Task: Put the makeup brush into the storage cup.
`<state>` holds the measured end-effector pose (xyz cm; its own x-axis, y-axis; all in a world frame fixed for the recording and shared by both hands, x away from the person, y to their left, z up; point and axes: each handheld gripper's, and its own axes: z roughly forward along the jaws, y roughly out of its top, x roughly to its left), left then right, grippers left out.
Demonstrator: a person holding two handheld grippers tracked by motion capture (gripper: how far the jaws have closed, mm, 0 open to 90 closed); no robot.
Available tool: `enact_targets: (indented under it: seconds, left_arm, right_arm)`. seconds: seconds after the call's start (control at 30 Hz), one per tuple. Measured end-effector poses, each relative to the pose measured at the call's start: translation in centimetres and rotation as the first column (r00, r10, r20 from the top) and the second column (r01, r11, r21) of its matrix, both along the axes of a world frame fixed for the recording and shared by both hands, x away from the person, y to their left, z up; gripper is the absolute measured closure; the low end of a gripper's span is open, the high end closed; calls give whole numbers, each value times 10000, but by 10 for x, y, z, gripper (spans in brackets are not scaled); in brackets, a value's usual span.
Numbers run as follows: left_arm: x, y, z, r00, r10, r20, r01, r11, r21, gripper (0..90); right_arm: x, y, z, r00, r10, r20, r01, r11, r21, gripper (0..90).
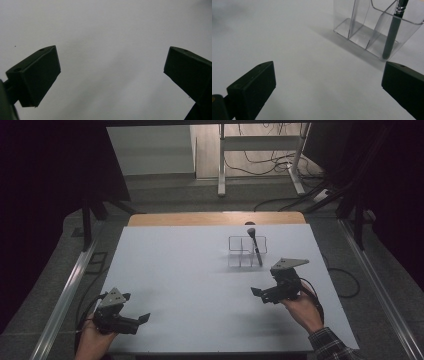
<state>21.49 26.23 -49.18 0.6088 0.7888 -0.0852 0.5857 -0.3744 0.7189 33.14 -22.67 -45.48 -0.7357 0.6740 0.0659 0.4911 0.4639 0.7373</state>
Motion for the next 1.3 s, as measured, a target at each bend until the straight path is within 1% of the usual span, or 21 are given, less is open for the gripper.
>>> enact_targets:
  seconds: [0.3, 0.57, 1.03, 1.13, 1.3]
  left_arm:
    - [0, 0, 0, 10000, 3, -4, -3, 10000, 20, 12]
    - [0, 0, 0, 10000, 0, -4, 0, 10000, 17, 12]
    - [0, 0, 0, 10000, 5, 3, -5, 10000, 5, 12]
    - [0, 0, 0, 10000, -1, 3, 1, 10000, 13, 12]
    - [0, 0, 0, 10000, -2, -3, 2, 10000, -3, 11]
  right_arm:
    - [-6, -5, -4, 10000, -77, -28, 77, 10000, -61, 0]
    - [-14, -11, -7, 9998, -118, -175, 118, 9999, -15, 0]
    - [-26, -23, -9, 9989, -285, -362, 288, 9995, 95, 0]
    - [-29, -26, -9, 9985, -314, -449, 318, 9995, 80, 0]
    - [-33, -30, -10, 9981, -415, -446, 417, 9991, 32, 0]
